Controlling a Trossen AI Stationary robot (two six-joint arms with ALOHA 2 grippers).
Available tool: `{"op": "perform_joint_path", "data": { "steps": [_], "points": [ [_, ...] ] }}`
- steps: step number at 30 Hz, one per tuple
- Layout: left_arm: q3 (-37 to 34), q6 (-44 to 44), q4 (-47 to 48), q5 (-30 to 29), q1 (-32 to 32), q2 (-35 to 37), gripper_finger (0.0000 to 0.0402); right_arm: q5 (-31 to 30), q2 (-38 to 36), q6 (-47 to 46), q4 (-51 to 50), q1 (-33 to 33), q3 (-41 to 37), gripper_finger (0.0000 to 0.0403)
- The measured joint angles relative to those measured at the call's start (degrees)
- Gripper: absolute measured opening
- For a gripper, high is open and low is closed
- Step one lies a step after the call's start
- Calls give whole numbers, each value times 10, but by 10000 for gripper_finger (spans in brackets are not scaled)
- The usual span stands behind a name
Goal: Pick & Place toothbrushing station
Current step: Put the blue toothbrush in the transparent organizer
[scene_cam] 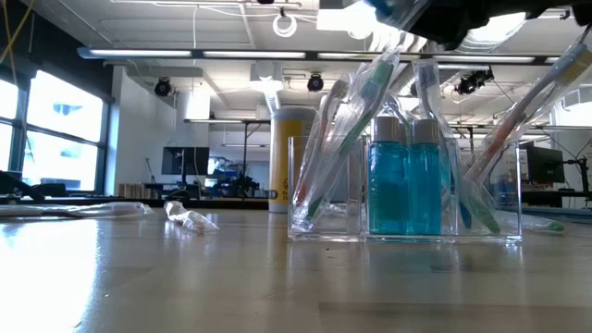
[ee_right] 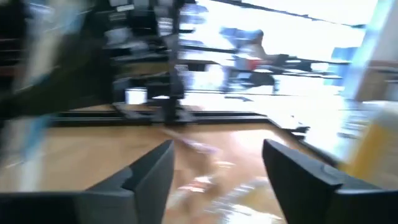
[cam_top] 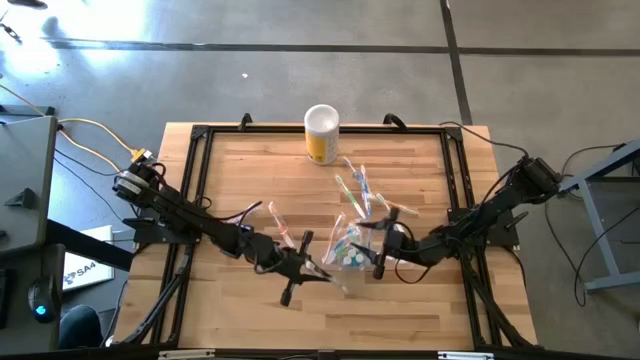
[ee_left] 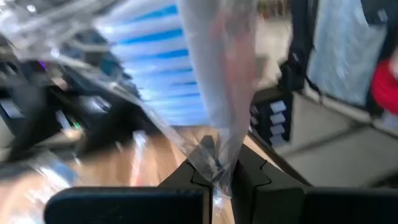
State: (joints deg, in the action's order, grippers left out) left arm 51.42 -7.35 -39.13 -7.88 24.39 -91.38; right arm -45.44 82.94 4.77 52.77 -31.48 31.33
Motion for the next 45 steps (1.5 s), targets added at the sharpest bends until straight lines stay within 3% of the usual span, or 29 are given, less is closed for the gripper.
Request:
{"op": "perform_joint_path", "data": {
  "steps": [3, 5, 9, 14, 19, 33, 45],
  "points": [
    [3, 17, 50, -13, 8, 10, 13, -108, -8, 29, -5, -22, 0, 264],
    [8, 27, 90, -55, 8, 16, 13, -132, -8, 58, -8, -35, 0, 282],
    [34, 44, 167, -118, 0, 18, 13, -124, -8, 89, -9, -51, 0, 301],
    [87, 99, 301, -121, -22, 13, 13, -122, -8, 89, -7, -48, 0, 305],
    [103, 144, 367, -120, -40, 13, 13, -112, -8, 86, -12, -48, 0, 306],
    [103, 202, 365, -16, -83, -63, 13, -112, -8, 85, -20, -48, 0, 306],
    [103, 207, 384, -5, -83, -72, 38, -112, -7, 85, -20, -48, 0, 306]
  ]
}}
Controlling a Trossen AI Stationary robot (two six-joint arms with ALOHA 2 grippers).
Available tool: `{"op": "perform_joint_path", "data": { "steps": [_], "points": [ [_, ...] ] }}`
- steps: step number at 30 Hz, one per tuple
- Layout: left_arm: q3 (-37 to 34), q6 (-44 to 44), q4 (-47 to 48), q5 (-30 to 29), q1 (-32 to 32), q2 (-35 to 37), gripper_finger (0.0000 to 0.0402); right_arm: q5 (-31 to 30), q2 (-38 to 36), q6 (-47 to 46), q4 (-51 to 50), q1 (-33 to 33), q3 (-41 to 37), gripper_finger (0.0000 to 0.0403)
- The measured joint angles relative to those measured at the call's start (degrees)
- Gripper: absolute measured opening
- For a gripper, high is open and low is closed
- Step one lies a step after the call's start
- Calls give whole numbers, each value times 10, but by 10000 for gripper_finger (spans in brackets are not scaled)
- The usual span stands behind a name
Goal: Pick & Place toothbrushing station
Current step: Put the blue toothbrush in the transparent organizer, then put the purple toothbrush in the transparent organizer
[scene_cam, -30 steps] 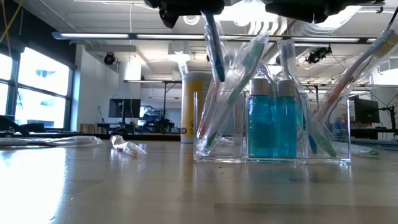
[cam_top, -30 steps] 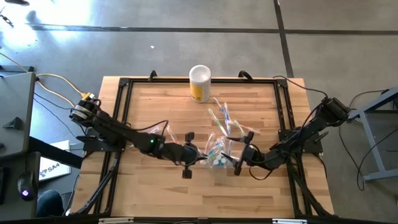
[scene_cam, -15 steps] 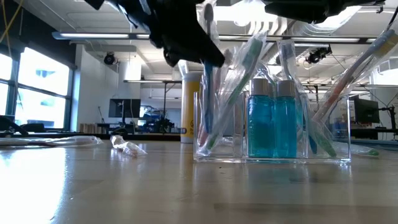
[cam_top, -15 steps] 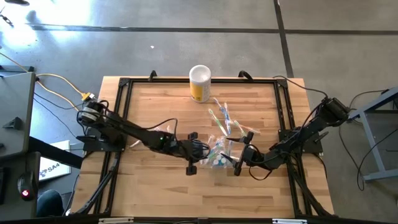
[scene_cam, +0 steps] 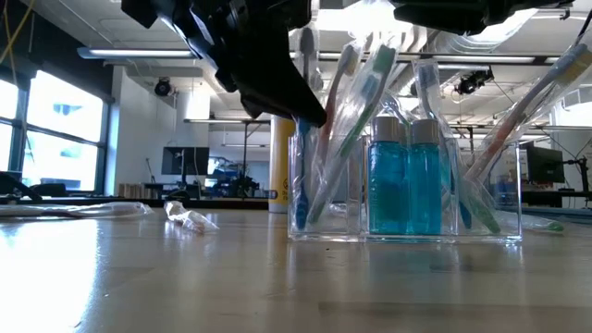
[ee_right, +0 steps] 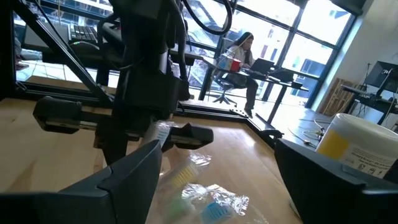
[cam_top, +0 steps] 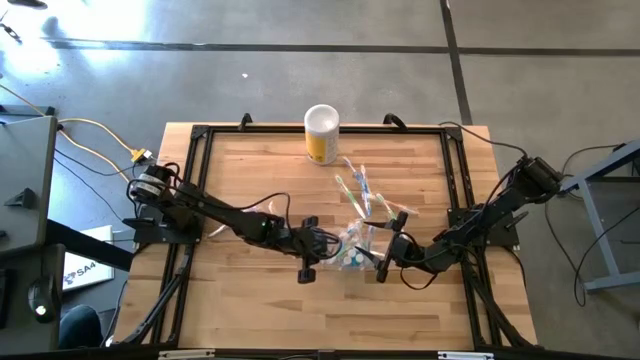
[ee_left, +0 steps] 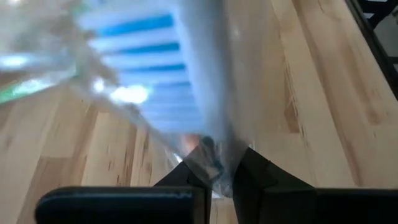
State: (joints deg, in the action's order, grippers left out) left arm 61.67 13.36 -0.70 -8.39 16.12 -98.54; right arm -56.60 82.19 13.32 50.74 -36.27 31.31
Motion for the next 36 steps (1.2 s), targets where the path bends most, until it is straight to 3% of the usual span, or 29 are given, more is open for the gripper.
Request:
{"op": "perform_joint_path", "data": {
  "steps": [6, 15, 23, 28, 36],
  "points": [
    [0, -24, -7, 3, 0, 0, 66, 0, 0, 0, 0, 0, 0, 306],
    [1, 4, 7, 5, 0, 1, 163, 0, 0, 0, -9, 0, 0, 306],
    [51, 13, 110, -9, 8, 8, 170, 0, 0, 0, -11, 0, 0, 306],
    [111, 15, 244, -19, 25, 9, 170, 0, 0, 0, -11, 0, 0, 306],
    [188, 97, 523, -117, 59, 10, 170, 0, 0, -2, -13, 0, 0, 306]
  ]
}}
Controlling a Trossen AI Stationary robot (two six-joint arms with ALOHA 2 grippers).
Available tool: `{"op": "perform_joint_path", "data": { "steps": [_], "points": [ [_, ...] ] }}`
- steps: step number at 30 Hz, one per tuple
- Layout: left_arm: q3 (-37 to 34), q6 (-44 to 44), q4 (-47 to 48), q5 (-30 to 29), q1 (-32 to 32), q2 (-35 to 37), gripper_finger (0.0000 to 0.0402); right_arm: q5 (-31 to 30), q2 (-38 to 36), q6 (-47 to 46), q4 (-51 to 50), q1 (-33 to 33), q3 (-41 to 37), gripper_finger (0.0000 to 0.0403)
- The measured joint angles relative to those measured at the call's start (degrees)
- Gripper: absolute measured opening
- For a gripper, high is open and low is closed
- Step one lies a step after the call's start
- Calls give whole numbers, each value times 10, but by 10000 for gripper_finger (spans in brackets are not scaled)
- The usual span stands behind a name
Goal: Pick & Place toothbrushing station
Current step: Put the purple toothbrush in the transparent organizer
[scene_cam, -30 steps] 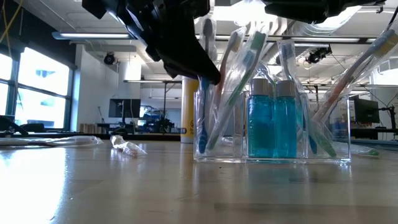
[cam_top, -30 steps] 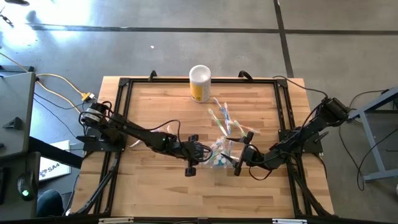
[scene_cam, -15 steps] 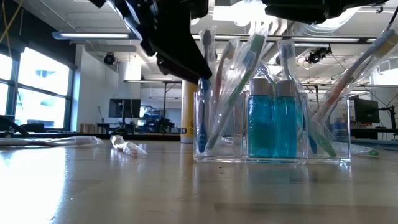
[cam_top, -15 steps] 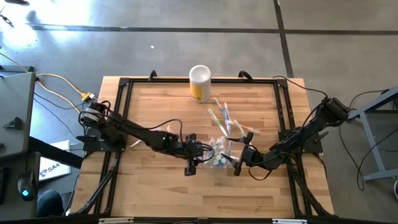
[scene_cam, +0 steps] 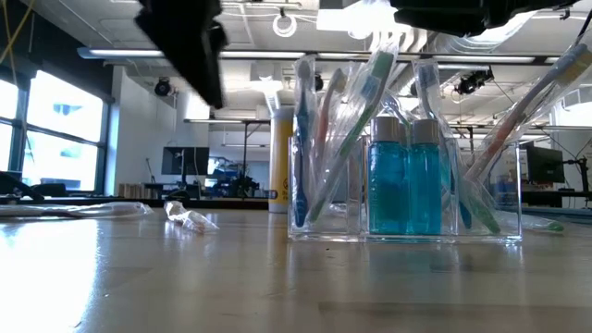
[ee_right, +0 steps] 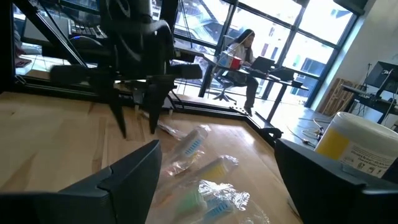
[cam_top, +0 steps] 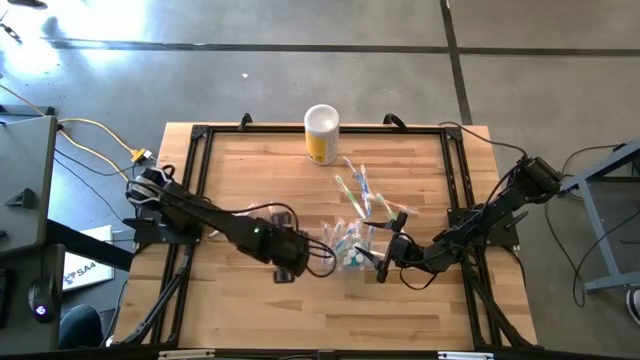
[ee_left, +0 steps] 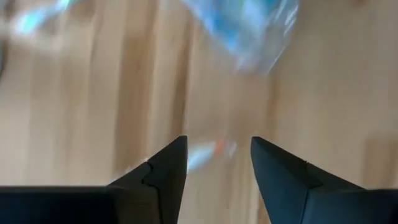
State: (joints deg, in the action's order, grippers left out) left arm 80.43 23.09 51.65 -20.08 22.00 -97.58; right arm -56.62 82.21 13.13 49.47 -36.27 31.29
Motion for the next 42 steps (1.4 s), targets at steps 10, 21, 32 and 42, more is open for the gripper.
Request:
{"op": "perform_joint_path", "data": {
  "steps": [10, 21, 32, 42],
  "points": [
    [-76, 158, 218, 37, -40, 15, 170, 1, 0, -12, 0, 0, 0, 306],
    [-296, 141, 80, 151, -170, 86, 170, 31, 0, -15, -1, 0, 0, 306],
    [-342, 129, 65, 98, -214, 109, 170, 32, 0, -24, 0, 0, 0, 306],
    [-341, 131, 44, 85, -212, 109, 170, 32, 0, -24, -1, 0, 0, 306]
  ]
}}
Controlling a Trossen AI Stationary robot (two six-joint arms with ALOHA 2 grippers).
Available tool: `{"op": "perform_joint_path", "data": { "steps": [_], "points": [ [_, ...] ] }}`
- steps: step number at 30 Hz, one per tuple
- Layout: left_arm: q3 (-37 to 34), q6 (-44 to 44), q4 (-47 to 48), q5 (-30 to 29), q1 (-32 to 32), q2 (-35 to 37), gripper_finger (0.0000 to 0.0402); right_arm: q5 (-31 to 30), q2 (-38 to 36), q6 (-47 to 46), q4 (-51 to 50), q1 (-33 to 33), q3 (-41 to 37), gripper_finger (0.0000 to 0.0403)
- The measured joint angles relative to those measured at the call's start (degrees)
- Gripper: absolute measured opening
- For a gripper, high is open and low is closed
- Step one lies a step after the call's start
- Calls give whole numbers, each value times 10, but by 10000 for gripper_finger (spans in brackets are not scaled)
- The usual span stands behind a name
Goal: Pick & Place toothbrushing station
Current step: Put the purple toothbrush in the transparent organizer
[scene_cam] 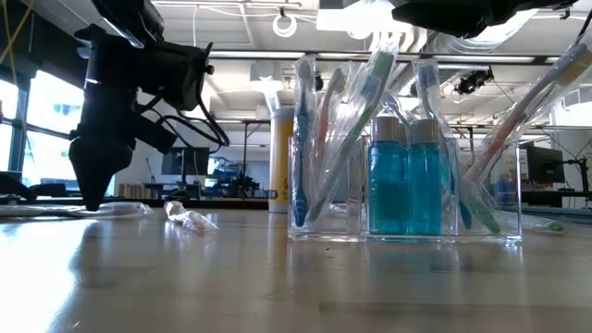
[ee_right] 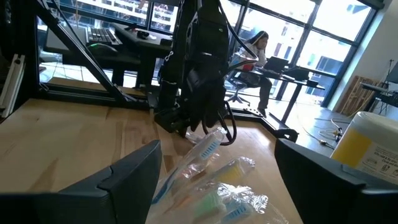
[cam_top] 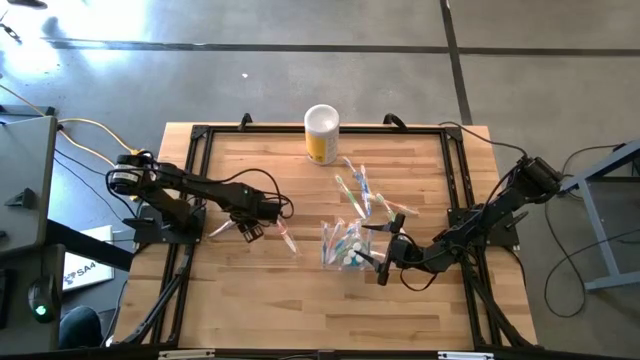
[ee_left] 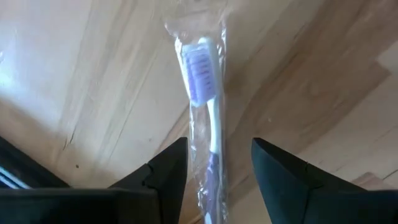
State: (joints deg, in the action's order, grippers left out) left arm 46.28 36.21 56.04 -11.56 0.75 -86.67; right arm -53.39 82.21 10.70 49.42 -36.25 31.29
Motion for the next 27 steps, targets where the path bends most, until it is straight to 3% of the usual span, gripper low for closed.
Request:
{"op": "perform_joint_path", "data": {
  "steps": [9, 21, 24, 27],
  "points": [
    [-4, 0, -14, -6, 0, -1, 170, 0, 0, -1, 0, 0, 0, 306],
    [-72, 17, -66, 6, 0, 2, 168, 0, 0, -4, 0, 0, 0, 306],
    [-73, 17, -70, 14, 0, 2, 147, 0, 0, -5, 0, 0, 0, 306],
    [-73, 31, -80, 21, 0, 1, 101, 0, 0, -6, 0, 0, 0, 306]
  ]
}}
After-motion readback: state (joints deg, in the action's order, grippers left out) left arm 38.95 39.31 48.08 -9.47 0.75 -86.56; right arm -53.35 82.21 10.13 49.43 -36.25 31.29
